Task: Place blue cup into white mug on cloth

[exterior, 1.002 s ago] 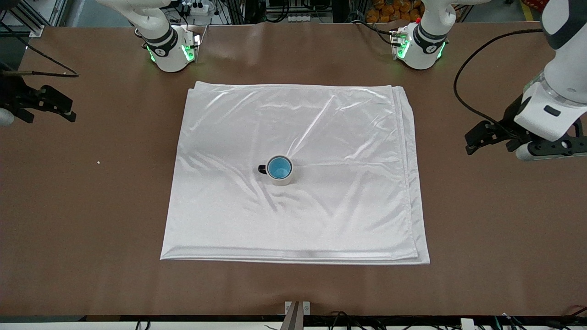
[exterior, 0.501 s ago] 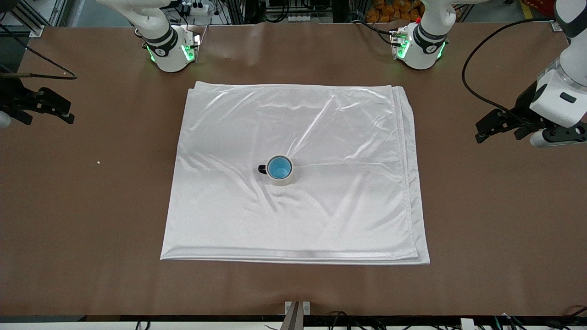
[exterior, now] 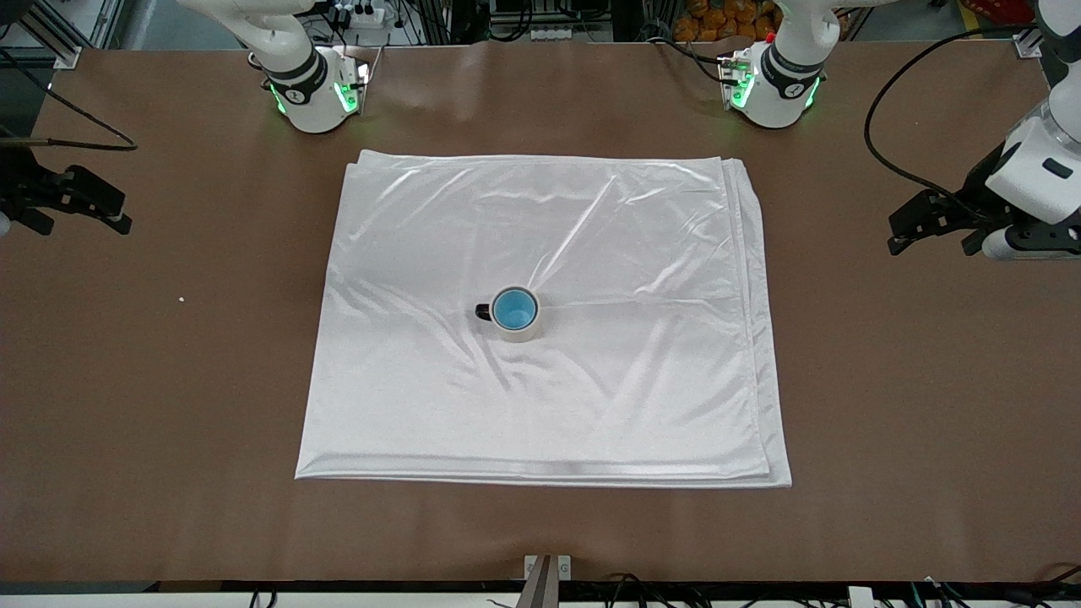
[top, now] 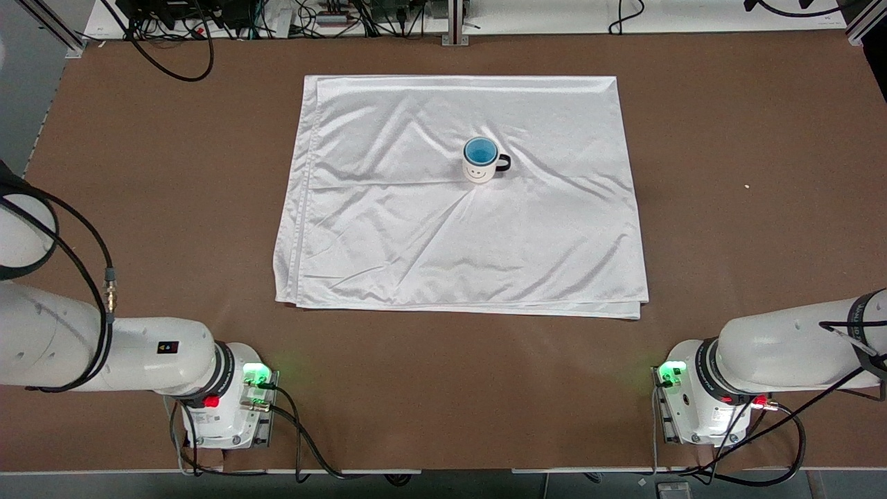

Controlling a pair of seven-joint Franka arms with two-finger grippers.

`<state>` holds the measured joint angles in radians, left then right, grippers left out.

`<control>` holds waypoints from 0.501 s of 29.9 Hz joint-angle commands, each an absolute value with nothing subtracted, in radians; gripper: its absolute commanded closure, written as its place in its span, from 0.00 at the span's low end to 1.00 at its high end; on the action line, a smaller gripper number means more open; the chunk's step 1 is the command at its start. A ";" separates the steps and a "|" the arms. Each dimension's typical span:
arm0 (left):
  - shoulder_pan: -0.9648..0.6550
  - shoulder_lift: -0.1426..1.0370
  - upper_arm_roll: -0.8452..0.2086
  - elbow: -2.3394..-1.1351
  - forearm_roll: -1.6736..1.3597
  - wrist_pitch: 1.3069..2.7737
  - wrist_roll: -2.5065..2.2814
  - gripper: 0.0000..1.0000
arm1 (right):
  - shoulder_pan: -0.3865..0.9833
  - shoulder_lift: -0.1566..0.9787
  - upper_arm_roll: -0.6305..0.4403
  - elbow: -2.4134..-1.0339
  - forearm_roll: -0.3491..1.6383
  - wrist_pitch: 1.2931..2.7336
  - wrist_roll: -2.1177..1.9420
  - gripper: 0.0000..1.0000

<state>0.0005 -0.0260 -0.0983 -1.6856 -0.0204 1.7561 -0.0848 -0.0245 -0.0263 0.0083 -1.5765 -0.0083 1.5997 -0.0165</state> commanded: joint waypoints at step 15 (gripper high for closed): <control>0.006 -0.041 -0.107 -1.706 -0.029 1.766 -0.028 0.00 | -0.040 -0.014 0.009 -1.548 -0.012 1.598 -0.003 0.00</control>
<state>-0.0003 -0.0258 -0.1036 -1.6879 -0.0204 1.7561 -0.0540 -0.0280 -0.0247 0.0066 -1.5752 -0.0083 1.6035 -0.0139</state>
